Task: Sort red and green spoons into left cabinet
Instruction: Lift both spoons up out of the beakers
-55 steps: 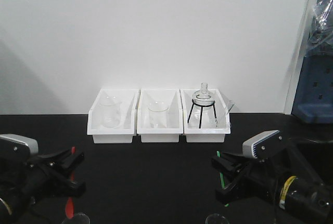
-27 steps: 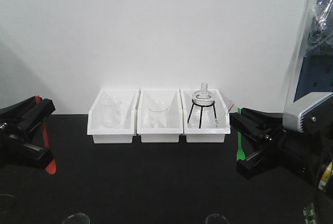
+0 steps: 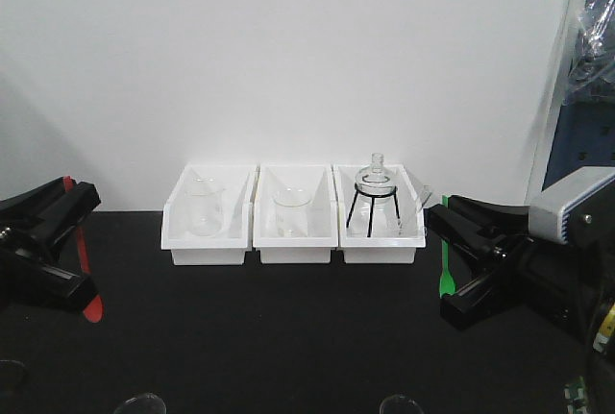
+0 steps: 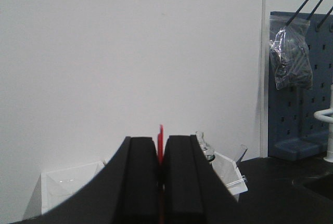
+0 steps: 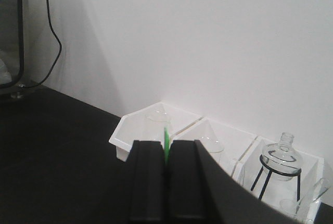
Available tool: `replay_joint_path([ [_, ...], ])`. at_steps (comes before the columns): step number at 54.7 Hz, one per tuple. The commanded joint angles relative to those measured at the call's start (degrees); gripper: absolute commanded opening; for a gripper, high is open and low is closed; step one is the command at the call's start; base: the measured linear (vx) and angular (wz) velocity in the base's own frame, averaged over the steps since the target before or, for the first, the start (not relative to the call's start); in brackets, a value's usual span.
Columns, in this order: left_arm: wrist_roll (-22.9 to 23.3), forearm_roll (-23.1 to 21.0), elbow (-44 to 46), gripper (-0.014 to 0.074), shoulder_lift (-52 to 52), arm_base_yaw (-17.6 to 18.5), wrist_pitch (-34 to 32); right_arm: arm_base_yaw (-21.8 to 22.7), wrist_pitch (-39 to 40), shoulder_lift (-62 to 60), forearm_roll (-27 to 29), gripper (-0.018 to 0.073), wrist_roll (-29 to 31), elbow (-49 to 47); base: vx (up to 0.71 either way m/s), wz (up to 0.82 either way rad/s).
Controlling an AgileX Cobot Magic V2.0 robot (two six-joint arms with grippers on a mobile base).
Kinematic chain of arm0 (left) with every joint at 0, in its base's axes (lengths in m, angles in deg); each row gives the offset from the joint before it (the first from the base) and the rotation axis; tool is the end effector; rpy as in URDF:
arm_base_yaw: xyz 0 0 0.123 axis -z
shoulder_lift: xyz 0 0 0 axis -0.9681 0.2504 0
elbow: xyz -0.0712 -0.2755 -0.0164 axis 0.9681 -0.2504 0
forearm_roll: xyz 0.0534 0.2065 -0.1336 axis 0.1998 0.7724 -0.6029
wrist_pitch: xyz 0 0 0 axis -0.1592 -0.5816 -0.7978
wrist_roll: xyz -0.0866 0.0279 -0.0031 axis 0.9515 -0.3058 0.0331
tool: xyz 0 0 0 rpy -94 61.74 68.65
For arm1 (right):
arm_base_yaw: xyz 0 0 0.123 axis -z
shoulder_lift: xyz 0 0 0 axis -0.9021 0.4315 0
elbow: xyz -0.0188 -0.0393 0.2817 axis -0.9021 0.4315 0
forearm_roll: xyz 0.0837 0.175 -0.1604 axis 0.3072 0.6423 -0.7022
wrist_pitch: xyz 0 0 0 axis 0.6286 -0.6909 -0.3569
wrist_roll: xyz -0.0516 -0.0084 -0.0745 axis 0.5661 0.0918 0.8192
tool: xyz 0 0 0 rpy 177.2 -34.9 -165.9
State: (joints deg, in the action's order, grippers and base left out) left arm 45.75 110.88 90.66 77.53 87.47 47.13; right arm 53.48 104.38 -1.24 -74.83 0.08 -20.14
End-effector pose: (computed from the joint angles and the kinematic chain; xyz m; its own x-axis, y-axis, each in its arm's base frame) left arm 0.2372 -0.0717 0.3357 0.1920 -0.1118 -0.9750 0.4356 0.9000 -0.0174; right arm 0.2610 0.0874 0.3289 0.0941 -0.0611 -0.9937 -0.5584 0.8231 -0.1035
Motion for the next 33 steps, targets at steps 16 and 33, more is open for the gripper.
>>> replay_joint_path([
  [16, 0.3, -1.0, 1.5, 0.0182, -1.4, 0.1, -3.8, 0.1, 3.3, -1.6, 1.4, -0.0009, 0.1, -1.7, 0.0, 0.0],
  [33, 0.3, -1.0, 1.5, 0.0182, -1.4, 0.1, -3.8, 0.1, 3.3, -1.6, 1.4, -0.0009, 0.1, -1.7, -0.01, 0.0],
])
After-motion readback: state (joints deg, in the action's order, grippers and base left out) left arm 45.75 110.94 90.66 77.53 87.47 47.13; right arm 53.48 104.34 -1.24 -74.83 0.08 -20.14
